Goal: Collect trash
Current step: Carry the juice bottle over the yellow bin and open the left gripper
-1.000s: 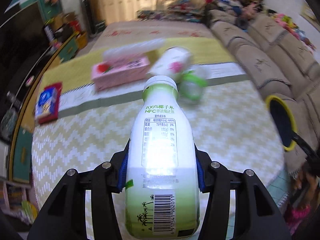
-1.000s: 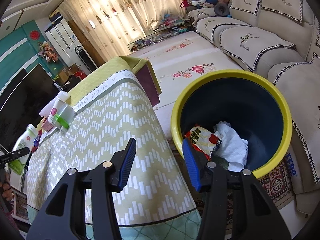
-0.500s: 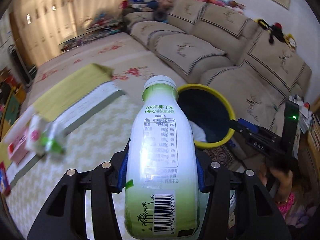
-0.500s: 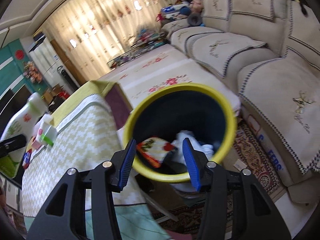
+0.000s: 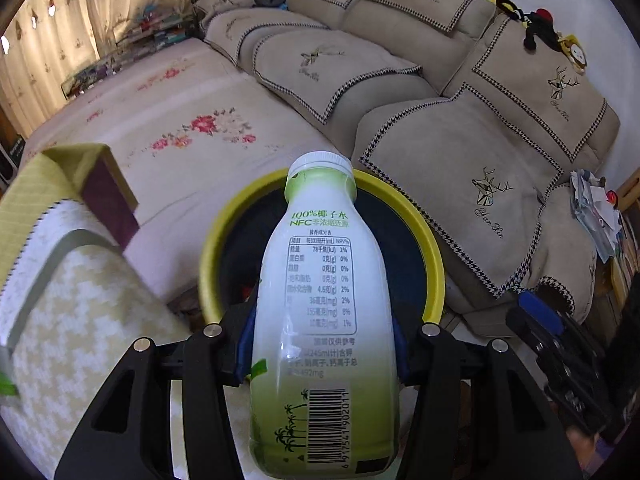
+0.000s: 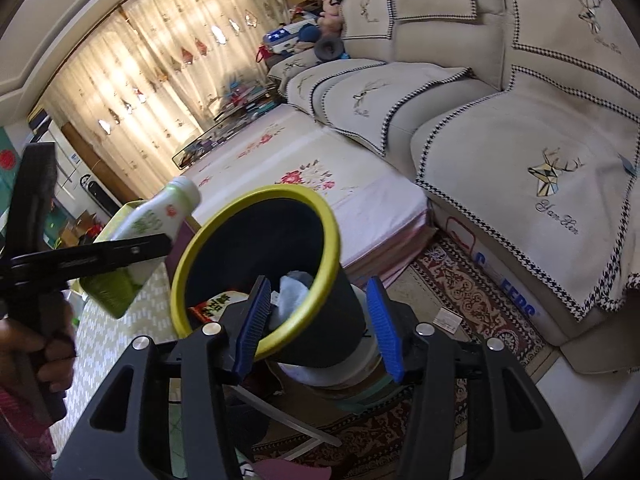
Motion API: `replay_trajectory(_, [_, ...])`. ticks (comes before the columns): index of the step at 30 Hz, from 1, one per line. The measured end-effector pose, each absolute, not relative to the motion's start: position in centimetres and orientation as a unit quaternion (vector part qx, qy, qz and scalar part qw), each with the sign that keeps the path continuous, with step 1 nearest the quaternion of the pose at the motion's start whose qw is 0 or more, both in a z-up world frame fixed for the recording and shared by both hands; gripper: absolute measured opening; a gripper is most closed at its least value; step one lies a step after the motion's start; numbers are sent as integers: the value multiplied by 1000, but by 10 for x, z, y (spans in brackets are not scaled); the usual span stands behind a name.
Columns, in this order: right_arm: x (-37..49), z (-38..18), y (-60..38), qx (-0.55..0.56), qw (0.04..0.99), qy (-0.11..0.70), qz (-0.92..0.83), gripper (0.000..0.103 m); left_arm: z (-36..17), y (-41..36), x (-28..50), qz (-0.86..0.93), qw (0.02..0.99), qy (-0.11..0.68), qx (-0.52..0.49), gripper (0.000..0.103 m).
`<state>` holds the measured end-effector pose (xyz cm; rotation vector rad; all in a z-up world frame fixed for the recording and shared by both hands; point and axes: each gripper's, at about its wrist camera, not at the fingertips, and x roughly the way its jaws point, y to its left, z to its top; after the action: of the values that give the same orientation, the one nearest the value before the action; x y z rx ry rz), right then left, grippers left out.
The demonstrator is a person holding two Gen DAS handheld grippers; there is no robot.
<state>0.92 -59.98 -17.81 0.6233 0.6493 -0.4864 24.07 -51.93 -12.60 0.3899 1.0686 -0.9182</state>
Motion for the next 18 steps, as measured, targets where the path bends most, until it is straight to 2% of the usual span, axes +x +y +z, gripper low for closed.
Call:
replay_trajectory(1, [8, -180, -602, 301, 871, 311, -233, 48, -129, -524, 241, -417, 748, 484, 180, 58])
replay_trajectory(2, [8, -181, -603, 302, 870, 312, -233, 49, -131, -525, 242, -414, 753, 480, 180, 71])
replay_trajectory(3, [9, -181, -602, 303, 870, 313, -232, 49, -130, -523, 242, -412, 758, 475, 177, 79])
replay_trajectory(9, [16, -183, -596, 301, 871, 318, -221, 49, -102, -490, 239, -421, 778, 441, 151, 84])
replay_trajectory(18, [36, -175, -570, 277, 880, 331, -198, 51, -51, -331, 224, -406, 837, 362, 55, 93])
